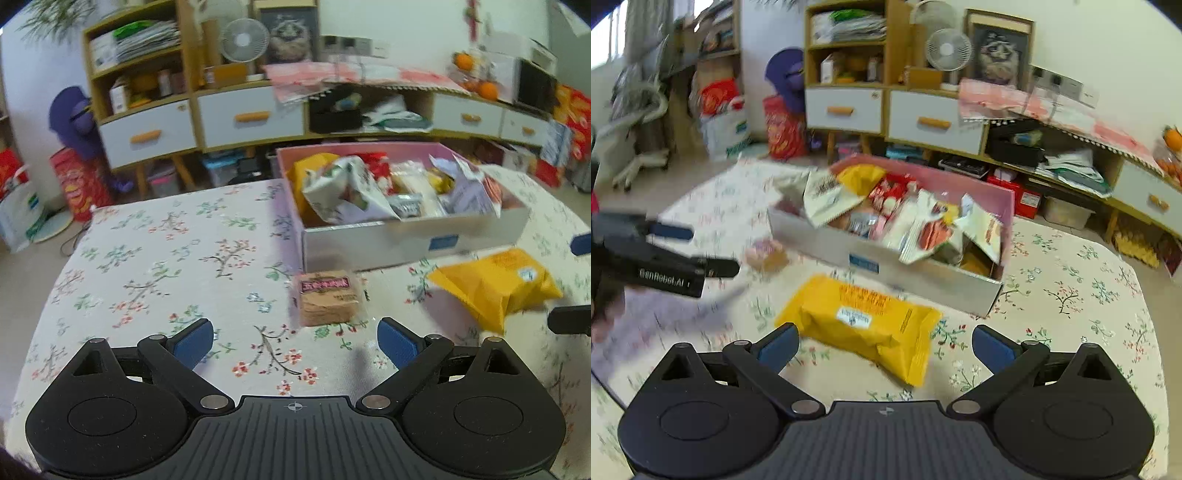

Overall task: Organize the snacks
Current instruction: 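Withdraw both tools toward the beef cake and yellow waffle packets, then grasp the brown beef cake packet with the left gripper while the right grasps the yellow waffle packet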

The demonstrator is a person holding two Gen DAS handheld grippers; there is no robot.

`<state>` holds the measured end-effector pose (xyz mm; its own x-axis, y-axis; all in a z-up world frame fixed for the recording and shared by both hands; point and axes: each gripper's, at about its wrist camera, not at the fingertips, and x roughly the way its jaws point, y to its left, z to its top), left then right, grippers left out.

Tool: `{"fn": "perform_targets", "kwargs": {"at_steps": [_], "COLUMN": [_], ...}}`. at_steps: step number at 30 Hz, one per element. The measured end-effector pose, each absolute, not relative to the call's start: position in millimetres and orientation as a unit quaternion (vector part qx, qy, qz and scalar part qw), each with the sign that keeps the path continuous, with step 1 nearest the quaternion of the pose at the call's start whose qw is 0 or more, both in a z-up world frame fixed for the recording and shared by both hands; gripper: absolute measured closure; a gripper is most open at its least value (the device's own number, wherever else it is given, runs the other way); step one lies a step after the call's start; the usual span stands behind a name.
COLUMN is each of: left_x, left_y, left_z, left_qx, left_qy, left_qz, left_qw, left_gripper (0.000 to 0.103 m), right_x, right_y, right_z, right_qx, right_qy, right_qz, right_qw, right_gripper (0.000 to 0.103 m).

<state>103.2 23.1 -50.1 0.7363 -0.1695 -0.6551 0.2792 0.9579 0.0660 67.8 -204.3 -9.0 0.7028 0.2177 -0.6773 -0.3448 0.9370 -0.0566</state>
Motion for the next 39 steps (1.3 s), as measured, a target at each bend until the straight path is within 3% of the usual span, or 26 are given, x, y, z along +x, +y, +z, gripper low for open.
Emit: {"fn": "perform_targets", "kwargs": {"at_steps": [16,33,36,39], "left_x": [118,140,141,141], "left_y": [32,29,24,21], "left_z": [-76,-70,-69,-68], "left_qx": [0.054,-0.002,-0.006,0.0], "left_qy": [0.337,0.345,0.346,0.348], "left_qz": [-0.147,-0.151,-0.144,-0.132], "left_qw": [0.928,0.926,0.927,0.928], "left_gripper": [0.006,0.007,0.009,0.025], "right_x": [98,113,111,110], "right_y": [-190,-179,-176,-174], "right_z": [-44,-43,-43,-41], "right_qx": [-0.123,-0.108,-0.109,-0.103], "right_qy": [0.39,0.377,0.376,0.377], "right_qz": [0.167,0.184,0.194,0.199], "right_qw": [0.897,0.901,0.899,0.898], "right_gripper": [0.026,0.028,0.028,0.028]}}
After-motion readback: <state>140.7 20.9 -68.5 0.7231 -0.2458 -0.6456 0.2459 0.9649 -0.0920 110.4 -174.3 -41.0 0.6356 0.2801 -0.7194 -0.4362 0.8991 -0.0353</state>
